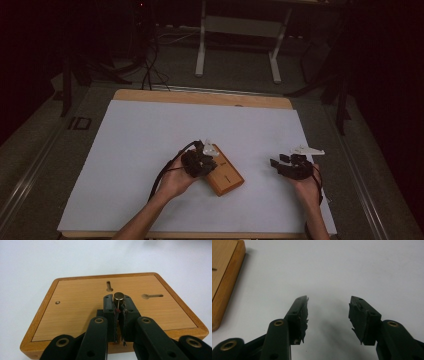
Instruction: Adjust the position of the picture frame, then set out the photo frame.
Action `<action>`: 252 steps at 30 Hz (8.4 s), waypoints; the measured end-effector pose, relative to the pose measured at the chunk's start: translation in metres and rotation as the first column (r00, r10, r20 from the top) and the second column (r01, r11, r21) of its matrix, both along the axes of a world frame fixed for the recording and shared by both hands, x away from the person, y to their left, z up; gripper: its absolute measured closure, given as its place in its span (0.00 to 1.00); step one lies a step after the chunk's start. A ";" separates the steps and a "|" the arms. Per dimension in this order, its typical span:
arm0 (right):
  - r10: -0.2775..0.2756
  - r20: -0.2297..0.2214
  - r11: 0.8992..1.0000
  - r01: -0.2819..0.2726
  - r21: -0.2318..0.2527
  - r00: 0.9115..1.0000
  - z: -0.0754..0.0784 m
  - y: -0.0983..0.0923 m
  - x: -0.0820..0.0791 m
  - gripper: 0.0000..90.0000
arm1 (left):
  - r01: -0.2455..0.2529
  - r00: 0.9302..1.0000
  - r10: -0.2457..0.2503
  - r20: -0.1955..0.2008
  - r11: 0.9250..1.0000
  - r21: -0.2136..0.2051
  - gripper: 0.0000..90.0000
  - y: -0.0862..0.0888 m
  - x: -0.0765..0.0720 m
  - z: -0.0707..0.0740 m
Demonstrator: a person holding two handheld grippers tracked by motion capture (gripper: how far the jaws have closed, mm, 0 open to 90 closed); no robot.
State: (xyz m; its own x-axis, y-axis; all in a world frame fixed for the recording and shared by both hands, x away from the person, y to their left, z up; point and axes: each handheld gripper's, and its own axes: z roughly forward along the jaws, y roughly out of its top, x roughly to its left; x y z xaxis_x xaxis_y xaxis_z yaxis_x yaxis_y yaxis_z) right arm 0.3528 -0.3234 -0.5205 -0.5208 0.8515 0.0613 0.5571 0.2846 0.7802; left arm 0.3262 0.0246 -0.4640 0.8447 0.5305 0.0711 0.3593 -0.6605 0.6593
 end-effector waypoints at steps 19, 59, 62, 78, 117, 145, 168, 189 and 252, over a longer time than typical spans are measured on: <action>0.021 -0.001 1.000 -0.021 -0.008 1.000 0.000 0.008 0.000 0.54 | 0.008 1.000 -0.009 0.012 0.998 0.065 0.94 0.000 0.040 0.002; 0.295 -0.047 0.953 -0.297 -0.054 0.954 -0.016 0.114 0.020 0.99 | -0.202 0.979 0.202 -0.035 0.979 -0.011 0.94 0.036 0.066 -0.035; 0.307 -0.053 0.949 -0.310 -0.052 0.950 -0.018 0.117 0.020 0.99 | -0.194 0.981 0.194 -0.025 0.981 -0.026 0.94 0.035 0.065 -0.030; 0.494 -0.103 0.868 -0.496 0.015 0.863 -0.019 0.134 0.003 1.00 | -0.168 0.985 0.171 0.038 0.984 -0.064 0.95 0.032 0.057 -0.005; 0.645 -0.149 0.752 -0.657 -0.046 0.749 -0.012 0.168 -0.022 1.00 | -0.169 0.982 0.157 -0.104 0.978 -0.121 0.94 0.068 0.061 -0.047; 0.311 0.040 0.951 -0.311 -0.004 0.950 0.008 0.146 0.062 0.96 | -0.312 0.949 0.311 -0.043 0.914 -0.259 0.90 0.116 -0.032 -0.050; 0.297 -0.083 0.955 -0.297 0.007 0.951 -0.012 0.151 0.085 1.00 | -0.306 0.951 0.303 -0.056 0.951 -0.053 1.00 0.100 -0.039 -0.070; 0.334 -0.093 0.941 -0.337 -0.016 0.938 -0.015 0.122 0.030 1.00 | -0.411 0.911 0.408 -0.064 0.911 -0.043 1.00 0.106 0.021 -0.068; 0.365 -0.100 0.930 -0.367 -0.004 0.926 -0.019 0.127 -0.006 1.00 | -0.455 0.890 0.447 -0.087 0.881 -0.129 0.98 0.108 0.059 -0.072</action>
